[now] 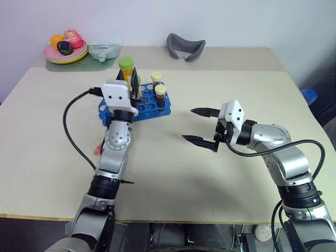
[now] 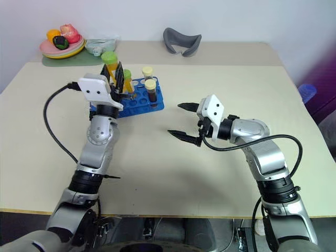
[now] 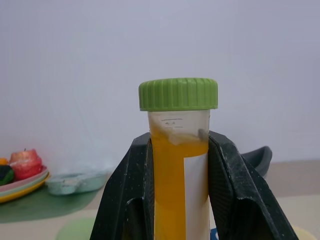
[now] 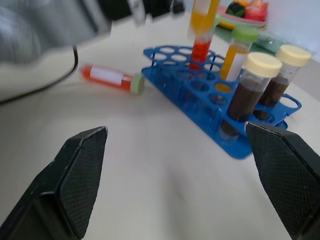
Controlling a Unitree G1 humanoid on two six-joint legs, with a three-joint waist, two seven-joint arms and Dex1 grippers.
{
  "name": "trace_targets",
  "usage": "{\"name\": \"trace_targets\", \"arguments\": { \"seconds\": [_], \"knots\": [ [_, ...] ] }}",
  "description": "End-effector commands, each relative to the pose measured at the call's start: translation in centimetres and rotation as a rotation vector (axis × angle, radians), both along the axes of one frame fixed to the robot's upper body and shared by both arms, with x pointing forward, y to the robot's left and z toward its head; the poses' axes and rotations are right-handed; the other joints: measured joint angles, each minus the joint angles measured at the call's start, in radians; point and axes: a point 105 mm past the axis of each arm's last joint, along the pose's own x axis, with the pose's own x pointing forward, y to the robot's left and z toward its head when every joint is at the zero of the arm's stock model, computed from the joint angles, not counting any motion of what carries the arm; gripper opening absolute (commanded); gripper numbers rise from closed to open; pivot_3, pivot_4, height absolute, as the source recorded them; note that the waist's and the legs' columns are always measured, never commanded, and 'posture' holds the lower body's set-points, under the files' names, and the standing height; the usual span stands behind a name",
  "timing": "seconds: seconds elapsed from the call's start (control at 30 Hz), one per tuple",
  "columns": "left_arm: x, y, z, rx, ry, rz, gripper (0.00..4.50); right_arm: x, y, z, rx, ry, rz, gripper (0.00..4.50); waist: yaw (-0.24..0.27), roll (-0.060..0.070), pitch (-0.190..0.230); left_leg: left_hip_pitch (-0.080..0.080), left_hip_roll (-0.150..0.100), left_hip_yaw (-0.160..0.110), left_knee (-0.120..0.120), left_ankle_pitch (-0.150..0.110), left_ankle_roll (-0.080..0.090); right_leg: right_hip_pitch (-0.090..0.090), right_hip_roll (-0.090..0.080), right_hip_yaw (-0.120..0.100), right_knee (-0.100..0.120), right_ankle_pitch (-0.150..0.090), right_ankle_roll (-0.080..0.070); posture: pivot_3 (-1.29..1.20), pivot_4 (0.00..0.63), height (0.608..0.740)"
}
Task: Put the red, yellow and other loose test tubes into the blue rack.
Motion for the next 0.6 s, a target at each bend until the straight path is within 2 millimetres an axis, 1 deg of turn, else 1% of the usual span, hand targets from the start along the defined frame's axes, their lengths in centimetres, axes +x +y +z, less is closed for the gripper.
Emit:
{"name": "trace_targets", "arguments": {
  "seconds": [0.03,0.13,0.3,0.53,0.6],
  "knots": [
    [-0.3,0.4,1.0,-0.030,-0.093,-0.001,0.98,-0.3,-0.1,1.6,0.067,-0.036,-0.023,4.50,0.000,0.000,0.000,0.000,0.000,0.000,0.000,0.000,0.000,0.000,0.000,0.000,0.000,0.000,0.000,0.00,0.150,0.735],
    [-0.1,0.6,0.2,-0.023,-0.108,0.009,0.98,-0.5,-0.3,0.9,0.075,-0.018,-0.050,4.50,0.000,0.000,0.000,0.000,0.000,0.000,0.000,0.000,0.001,0.000,0.000,0.000,0.000,0.000,0.000,0.00,0.150,0.735],
    [1.1,1.0,-1.2,-0.065,-0.063,0.012,0.98,-0.8,-0.4,0.4,0.084,-0.004,-0.072,4.50,-0.001,0.000,0.000,0.000,0.000,0.000,0.000,0.000,0.001,0.000,0.000,0.000,0.000,0.000,0.000,0.00,0.150,0.735],
    [1.8,-0.3,-2.6,-0.035,-0.026,-0.035,0.98,-0.6,-0.5,0.0,0.082,-0.002,-0.077,4.50,-0.001,0.000,0.000,0.000,0.000,0.000,0.000,-0.001,0.001,0.000,0.000,-0.001,0.000,0.000,0.000,0.00,0.150,0.735],
    [1.8,-0.4,-2.8,-0.036,-0.020,-0.035,0.98,-0.6,-0.5,0.0,0.081,-0.003,-0.078,4.50,-0.001,0.000,0.000,0.000,0.000,0.000,0.000,-0.001,0.001,0.000,0.000,-0.001,0.000,0.000,0.000,0.00,0.150,0.735]
  ]
}}
